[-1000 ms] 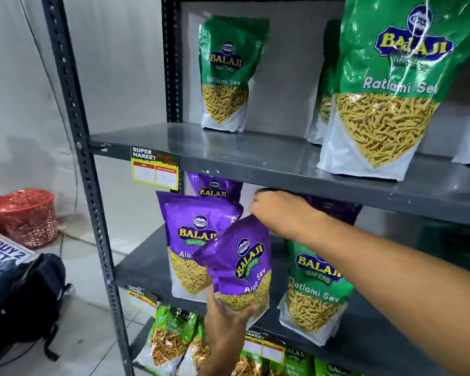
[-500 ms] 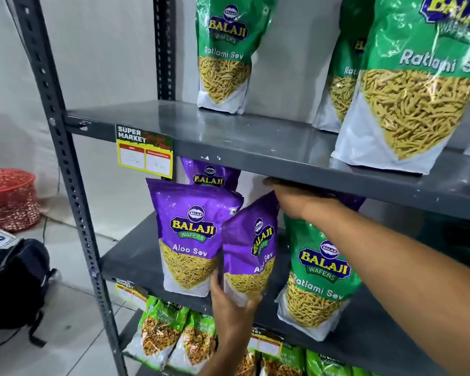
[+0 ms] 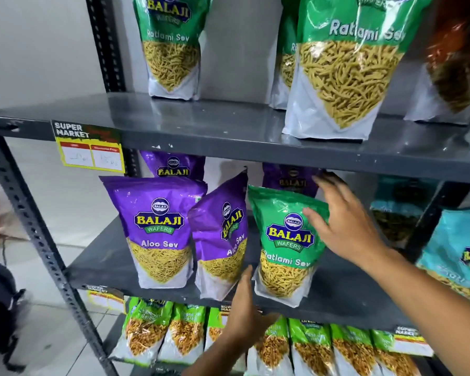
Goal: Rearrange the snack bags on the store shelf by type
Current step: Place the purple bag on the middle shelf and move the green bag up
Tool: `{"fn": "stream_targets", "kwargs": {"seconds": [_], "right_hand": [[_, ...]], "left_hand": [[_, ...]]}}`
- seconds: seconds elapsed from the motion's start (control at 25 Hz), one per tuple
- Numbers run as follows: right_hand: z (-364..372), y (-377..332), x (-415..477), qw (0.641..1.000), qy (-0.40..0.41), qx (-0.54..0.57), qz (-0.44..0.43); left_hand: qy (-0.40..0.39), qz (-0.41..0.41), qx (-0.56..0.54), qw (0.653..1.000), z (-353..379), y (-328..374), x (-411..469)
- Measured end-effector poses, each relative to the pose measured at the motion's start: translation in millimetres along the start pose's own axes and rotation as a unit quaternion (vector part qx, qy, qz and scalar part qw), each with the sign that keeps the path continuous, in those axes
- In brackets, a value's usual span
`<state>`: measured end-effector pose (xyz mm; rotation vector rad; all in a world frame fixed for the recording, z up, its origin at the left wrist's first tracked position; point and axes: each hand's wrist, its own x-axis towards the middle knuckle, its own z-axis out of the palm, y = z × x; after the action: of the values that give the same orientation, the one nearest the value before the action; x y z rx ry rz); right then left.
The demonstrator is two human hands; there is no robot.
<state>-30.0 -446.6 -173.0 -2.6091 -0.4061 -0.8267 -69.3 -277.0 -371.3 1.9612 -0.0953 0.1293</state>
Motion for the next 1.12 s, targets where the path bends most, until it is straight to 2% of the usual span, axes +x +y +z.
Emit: {"fn": "stream_targets", "kwargs": {"seconds": [0.08,0.12,0.2,0.28,0.32,0.52,0.76,0.84,0.92,1.04,1.12], "right_hand": [[10.7,18.7,-20.1,0.982,0.074,0.114,0.134],[19.2,26.5,-26.2,0.962,0.082,0.167,0.200],[36.3,39.8,-30.1,0.904,0.050,0.313,0.285],[49.2,51.0,-29.0,0.838,0.001,0.441,0.321],[55.0,57.0,-27.6,0.819,-0.016,0.474,0.324],[77.7,63.5,-25.9,0.778,-0.046,0.531,0.332],[83.3,51.4,-25.9,0.752,0.003,0.540,0.379],[74.1,52.2,-29.3,0.740,0.020,0.550,0.386],[61.0,54.5,-35.0,0.712,0.019,0.581,0.393],[40.8,54.5,-47.9,0.675,-0.014,0.614,0.408],[27.7,51.2,-60.5,0.662,-0.037,0.626,0.410]], "left_hand": [[-0.035,-0.050,-0.011,0.998,1.6,7.5,17.4],[-0.044,-0.060,-0.006,0.997,3.4,7.7,26.0],[-0.061,-0.060,0.011,0.996,8.0,3.1,38.5],[-0.069,-0.042,0.053,0.995,8.7,3.0,46.0],[-0.070,-0.035,0.067,0.995,8.0,5.2,48.0],[-0.084,-0.036,0.022,0.996,7.1,8.6,54.6],[-0.066,-0.002,-0.019,0.998,1.4,3.4,39.9],[-0.066,0.001,-0.074,0.995,1.1,9.2,20.7],[-0.063,-0.014,-0.139,0.988,0.6,19.2,-4.5],[-0.050,-0.029,-0.233,0.971,-1.7,40.1,-44.9],[-0.023,-0.037,-0.252,0.967,-3.3,54.5,-74.0]]}}
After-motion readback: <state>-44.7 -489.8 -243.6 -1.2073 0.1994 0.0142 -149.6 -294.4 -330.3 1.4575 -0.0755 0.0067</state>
